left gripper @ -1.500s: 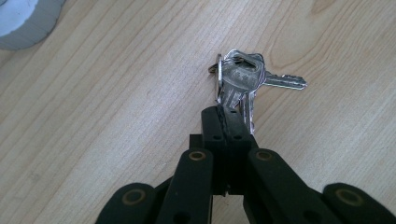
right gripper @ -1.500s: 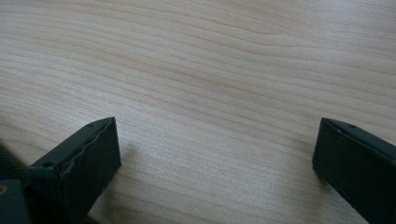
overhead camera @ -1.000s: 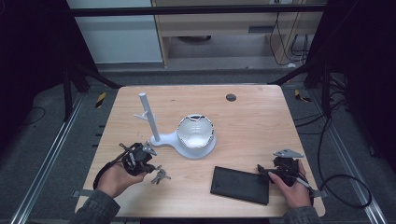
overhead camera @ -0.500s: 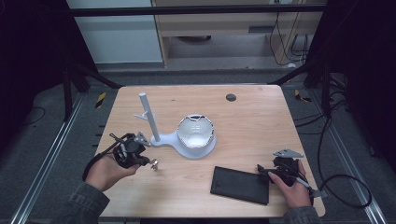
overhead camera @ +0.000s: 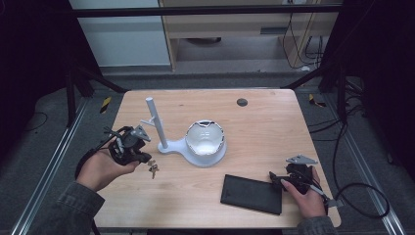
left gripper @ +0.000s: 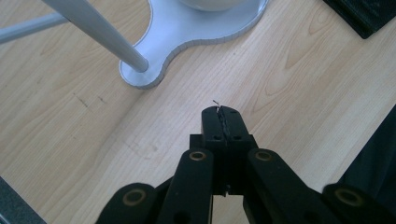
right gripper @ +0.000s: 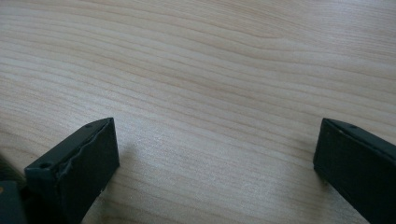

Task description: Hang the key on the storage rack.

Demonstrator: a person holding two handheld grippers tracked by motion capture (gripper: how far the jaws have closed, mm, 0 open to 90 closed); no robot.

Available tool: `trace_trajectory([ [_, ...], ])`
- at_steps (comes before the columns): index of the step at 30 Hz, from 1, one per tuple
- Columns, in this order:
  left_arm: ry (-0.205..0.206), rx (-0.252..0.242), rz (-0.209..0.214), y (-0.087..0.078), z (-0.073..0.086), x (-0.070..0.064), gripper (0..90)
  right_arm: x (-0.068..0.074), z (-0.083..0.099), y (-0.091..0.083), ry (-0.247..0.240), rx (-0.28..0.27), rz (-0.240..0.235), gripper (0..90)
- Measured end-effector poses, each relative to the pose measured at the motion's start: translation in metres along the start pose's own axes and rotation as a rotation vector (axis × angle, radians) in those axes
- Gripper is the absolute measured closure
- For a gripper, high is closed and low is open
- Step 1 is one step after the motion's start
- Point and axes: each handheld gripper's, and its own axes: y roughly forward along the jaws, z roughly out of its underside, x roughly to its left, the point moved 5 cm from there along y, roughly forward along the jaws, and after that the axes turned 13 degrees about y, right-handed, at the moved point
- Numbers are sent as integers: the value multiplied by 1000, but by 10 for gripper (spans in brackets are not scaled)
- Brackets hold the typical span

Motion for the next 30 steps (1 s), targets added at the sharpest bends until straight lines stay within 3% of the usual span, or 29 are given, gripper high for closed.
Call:
trace_trajectory([
  [18,-23,-36,-20,-30,-9,16,900,0,0,0,0,-1,1,4],
  [30,-15,-34,-23,-39,-20,24,900,0,0,0,-3,0,2,4],
])
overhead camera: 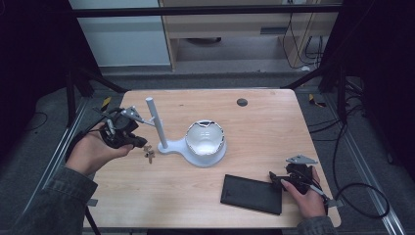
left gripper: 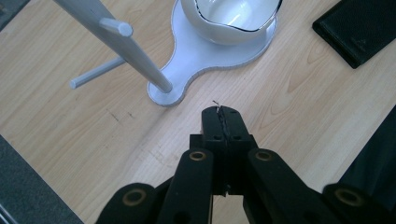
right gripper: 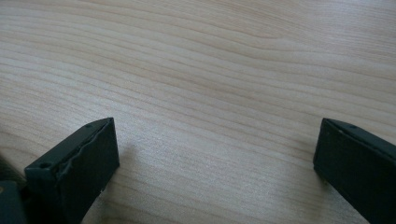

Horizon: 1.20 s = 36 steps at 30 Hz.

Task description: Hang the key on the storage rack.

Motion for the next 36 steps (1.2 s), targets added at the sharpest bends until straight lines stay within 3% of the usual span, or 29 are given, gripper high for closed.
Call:
trace_trajectory([
  [15,-12,-8,-7,-17,-13,19,900,0,0,0,2,1,-1,4],
  [19,-31,-30,-13,-22,-19,23,900,0,0,0,1,1,0,4],
  [36,-8,-32,-31,-36,-51,38,900,0,0,0,3,-2,-3,4],
])
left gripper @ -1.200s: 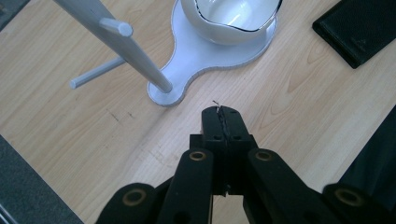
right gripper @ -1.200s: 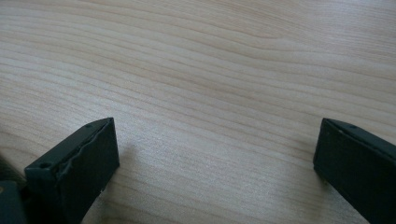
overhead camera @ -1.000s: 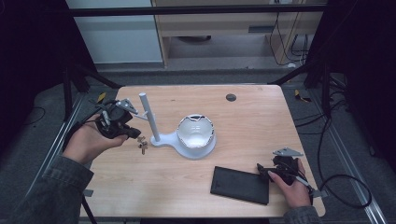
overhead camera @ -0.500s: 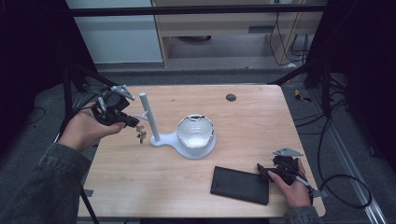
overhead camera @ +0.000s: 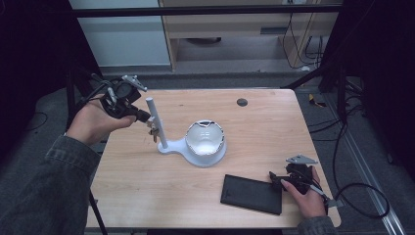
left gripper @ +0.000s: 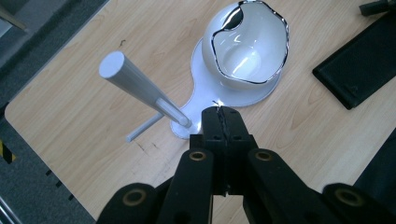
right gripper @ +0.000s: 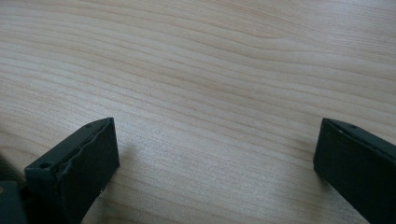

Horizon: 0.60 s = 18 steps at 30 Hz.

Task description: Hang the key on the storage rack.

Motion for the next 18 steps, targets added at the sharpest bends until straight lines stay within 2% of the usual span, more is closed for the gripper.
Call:
trace_trajectory([
  [18,-36,17,-17,-1,1,14,900,2,1,-1,-4,3,-10,4],
])
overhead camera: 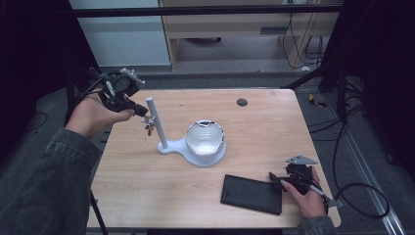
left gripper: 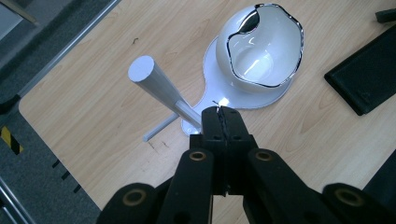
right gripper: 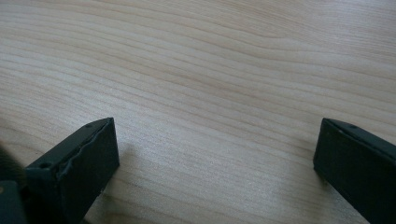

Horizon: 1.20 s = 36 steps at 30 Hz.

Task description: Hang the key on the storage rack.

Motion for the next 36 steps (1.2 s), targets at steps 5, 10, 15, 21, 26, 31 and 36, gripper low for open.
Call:
trace_trajectory([
  [5,-7,-3,1,2,-3,3,900,0,0,0,-8,1,-1,4],
  [10,-6,8,-21,7,-6,5,900,0,1,0,-6,1,-2,4],
  [15,-18,5,-48,12,-8,8,900,1,1,-1,-9,3,-3,4],
  [21,-14,6,-60,20,-8,8,900,1,1,-1,-9,3,-4,4],
  [26,-26,-9,-62,21,-5,9,900,1,1,-1,-10,3,-4,4],
  [31,-35,-17,-68,22,-4,9,897,1,1,-1,-12,2,-5,4],
  [36,-47,-49,-83,20,-2,11,832,1,1,-1,-13,2,-6,4],
])
